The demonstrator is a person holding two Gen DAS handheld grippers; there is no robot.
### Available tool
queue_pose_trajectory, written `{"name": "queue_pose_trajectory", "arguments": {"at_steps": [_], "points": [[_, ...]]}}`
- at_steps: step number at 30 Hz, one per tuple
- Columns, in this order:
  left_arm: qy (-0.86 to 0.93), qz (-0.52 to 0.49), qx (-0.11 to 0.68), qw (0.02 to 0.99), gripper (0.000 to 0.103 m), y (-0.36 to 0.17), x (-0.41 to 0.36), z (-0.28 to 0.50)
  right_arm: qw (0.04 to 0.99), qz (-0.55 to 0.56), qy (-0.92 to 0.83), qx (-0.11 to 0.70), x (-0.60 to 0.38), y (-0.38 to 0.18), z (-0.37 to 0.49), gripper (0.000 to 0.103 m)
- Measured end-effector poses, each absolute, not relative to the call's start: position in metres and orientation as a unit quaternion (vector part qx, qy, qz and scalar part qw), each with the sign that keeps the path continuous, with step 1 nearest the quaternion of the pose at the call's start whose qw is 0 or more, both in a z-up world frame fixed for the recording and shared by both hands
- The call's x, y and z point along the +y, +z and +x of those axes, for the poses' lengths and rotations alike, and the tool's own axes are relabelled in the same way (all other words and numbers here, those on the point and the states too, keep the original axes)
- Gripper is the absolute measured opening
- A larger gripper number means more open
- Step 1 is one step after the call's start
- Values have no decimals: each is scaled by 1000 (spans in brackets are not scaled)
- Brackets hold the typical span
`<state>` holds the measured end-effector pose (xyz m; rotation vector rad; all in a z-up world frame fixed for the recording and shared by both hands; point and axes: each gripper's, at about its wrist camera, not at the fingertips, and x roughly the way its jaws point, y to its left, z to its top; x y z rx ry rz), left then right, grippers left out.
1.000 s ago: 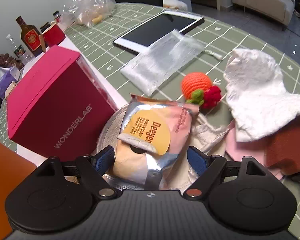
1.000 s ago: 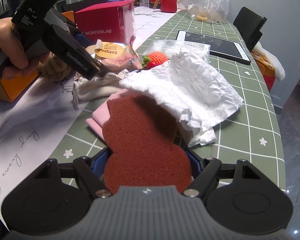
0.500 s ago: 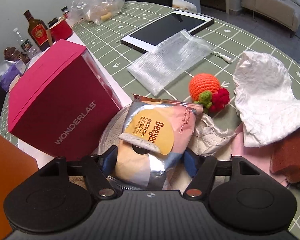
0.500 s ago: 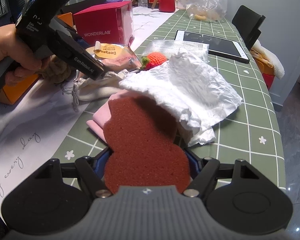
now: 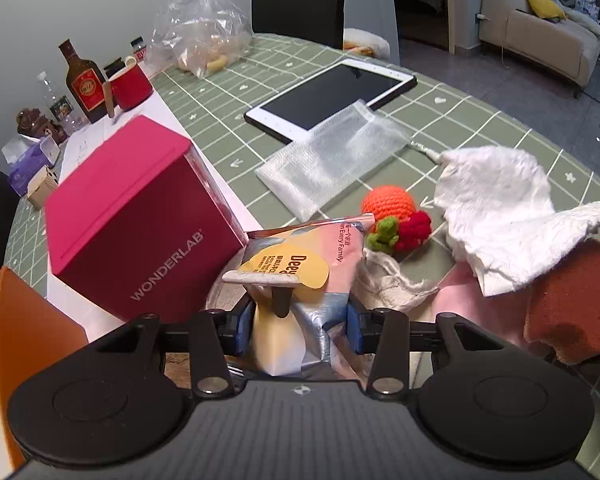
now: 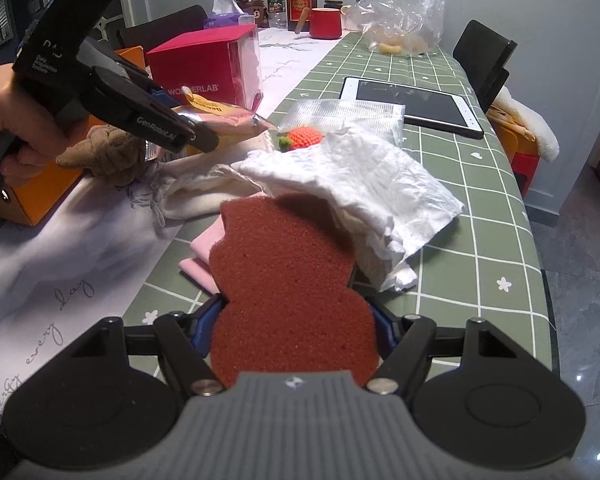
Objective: Organize soft objects
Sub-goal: 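Grasp the snack bag with the left gripper while the right gripper holds the sponge, then carry the snack bag and red sponge into the orange box and release both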
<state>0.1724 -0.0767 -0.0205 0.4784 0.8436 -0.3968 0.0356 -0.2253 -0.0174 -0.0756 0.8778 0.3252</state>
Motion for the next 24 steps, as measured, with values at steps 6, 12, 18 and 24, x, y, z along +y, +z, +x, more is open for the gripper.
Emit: {"name": "queue_pose_trajectory", "arguments": {"at_steps": [6,12,18,24], "points": [[-197,224,386,873,51,-1,-75,157,894,-41,158,418,-223,-6,28,72],[-198,218,369,882,51,18,-66,144,899,-45,156,408,-218,7,16,72],[-202,209,352,890,51,40,-55,130,901,-47,151,405,-214,24,9,72],[-207,204,336,896,51,57,-43,115,898,-38,169,404,-204,42,0,72]]}}
